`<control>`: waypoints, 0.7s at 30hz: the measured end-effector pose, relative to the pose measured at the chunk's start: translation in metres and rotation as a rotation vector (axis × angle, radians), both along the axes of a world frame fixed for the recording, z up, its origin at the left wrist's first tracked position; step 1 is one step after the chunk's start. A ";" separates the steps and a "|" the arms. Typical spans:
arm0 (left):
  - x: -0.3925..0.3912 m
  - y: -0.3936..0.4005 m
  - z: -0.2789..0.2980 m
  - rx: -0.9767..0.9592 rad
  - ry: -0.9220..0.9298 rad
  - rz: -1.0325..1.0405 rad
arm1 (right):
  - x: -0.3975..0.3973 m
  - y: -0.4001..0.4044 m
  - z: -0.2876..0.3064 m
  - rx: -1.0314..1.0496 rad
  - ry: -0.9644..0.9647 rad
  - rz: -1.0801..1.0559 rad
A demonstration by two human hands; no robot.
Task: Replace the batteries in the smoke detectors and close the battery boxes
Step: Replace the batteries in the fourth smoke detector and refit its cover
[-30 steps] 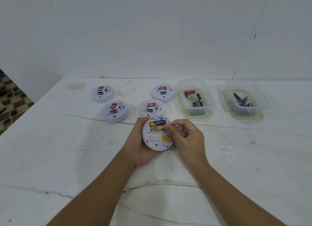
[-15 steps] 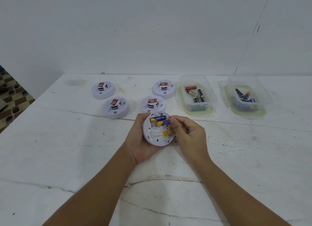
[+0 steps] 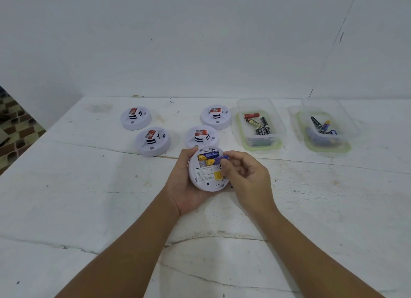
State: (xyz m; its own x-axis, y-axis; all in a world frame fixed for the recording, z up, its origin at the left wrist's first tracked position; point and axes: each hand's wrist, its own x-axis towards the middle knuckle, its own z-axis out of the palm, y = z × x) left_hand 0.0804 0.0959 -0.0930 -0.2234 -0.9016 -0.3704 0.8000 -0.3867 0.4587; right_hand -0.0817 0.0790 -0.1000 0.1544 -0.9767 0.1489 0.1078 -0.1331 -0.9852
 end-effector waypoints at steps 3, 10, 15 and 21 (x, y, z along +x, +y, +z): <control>0.001 -0.001 -0.002 0.003 -0.010 0.003 | 0.002 0.001 0.001 -0.006 -0.017 0.010; 0.002 -0.001 -0.004 -0.040 -0.016 -0.018 | 0.004 0.012 0.005 -0.285 0.108 -0.154; 0.002 0.000 -0.003 -0.051 0.002 -0.032 | 0.009 0.012 0.017 -0.471 0.285 -0.164; 0.001 0.001 0.000 -0.051 0.040 -0.036 | 0.009 0.006 0.027 -0.453 0.401 -0.045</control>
State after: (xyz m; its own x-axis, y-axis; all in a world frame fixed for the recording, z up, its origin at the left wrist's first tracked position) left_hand 0.0816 0.0965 -0.0928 -0.2699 -0.9100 -0.3148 0.8038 -0.3929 0.4467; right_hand -0.0723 0.0855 -0.0730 0.2448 -0.8364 0.4905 -0.2754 -0.5450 -0.7919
